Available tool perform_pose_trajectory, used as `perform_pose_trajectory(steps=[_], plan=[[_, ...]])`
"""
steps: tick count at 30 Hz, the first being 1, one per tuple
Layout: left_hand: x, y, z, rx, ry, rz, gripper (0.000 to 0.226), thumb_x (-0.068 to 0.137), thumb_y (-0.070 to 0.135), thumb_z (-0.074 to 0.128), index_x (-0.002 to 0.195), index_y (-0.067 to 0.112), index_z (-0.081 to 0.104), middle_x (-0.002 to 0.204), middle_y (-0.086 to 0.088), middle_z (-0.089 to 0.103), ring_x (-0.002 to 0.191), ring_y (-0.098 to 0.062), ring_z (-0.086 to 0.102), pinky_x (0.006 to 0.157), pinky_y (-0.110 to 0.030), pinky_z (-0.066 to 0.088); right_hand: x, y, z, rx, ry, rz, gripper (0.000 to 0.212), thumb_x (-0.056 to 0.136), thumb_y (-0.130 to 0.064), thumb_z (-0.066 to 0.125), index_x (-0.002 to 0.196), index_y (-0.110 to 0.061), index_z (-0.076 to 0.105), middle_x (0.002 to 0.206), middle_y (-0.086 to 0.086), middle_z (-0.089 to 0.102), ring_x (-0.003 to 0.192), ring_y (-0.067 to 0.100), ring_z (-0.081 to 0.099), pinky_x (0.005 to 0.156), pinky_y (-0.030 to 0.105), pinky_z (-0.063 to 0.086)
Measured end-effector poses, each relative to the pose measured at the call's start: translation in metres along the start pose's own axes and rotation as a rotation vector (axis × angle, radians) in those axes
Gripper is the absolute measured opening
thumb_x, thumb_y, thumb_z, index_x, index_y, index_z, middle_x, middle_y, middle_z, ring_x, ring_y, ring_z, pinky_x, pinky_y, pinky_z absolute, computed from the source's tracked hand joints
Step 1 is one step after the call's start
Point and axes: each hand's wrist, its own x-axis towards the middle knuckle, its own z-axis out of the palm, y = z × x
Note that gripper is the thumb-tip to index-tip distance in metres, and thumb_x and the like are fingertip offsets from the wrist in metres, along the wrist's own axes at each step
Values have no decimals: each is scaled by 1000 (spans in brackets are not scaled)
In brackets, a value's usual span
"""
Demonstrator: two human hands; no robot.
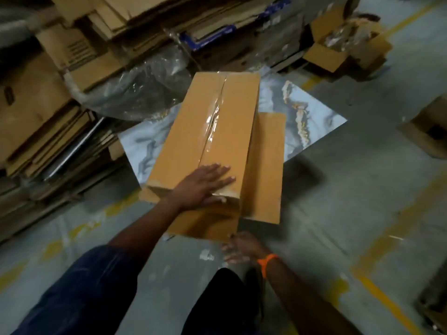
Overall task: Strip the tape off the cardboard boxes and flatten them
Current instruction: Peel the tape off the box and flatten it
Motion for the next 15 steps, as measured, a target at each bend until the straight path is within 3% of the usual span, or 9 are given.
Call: perform_pose_trajectory(steps=[1,2,5,8,10,12,14,15], plan=[[-4,-21,1,20,45,-58,64,102,64,33,156,31,37,164,-5,32,148,-31,34,113,-45,33,-10,-23,8,-114,56,-88,33,107,-35,44,94,-11,64,79,3,74,58,16,70,64,33,58],[-9,-35,-6,40,45,-137,62,102,64,33,156,34,38,165,-3,31,149,-30,34,113,-45,32,-19,-45,6,-262,170,-203,27,103,-32,52,90,-13,66,78,3,72,56,17,67,58,31,55],[-11,-38,-3,-164,156,-434,52,100,63,37,144,41,54,158,9,43,147,-20,37,116,-49,32,-17,-98,-33,-532,499,-621,19,92,-35,63,83,-20,70,77,-4,71,67,15,69,64,30,55],[17,-26,7,-358,452,-784,35,98,54,47,114,36,72,140,7,62,137,-24,50,112,-60,32,-34,-141,-83,-626,486,-782,17,91,-40,62,86,-25,68,80,-7,70,73,12,69,65,31,56],[47,-16,13,-324,449,-1059,31,98,49,49,122,33,62,150,1,51,146,-30,35,117,-66,16,-54,-162,-113,-710,470,-796,10,93,-32,66,91,-23,70,84,-7,70,74,7,68,64,28,56],[75,2,12,-405,403,-1412,60,97,54,51,147,23,40,166,-10,21,155,-35,4,117,-67,0,-71,-181,-147,-781,468,-763,7,93,-29,68,95,-23,71,85,-9,71,74,2,66,64,19,53],[97,12,1,-592,478,-1663,86,93,55,59,158,16,20,169,-16,-2,155,-37,-11,118,-68,0,-80,-206,-180,-788,543,-776,8,90,-31,71,95,-25,72,83,-10,71,73,1,67,65,22,52],[106,16,-3,-627,508,-1720,87,93,52,60,159,16,18,169,-17,-5,154,-38,-11,117,-69,3,-80,-219,-193,-757,582,-782,9,89,-32,73,95,-25,72,83,-9,71,74,2,67,65,22,51]])
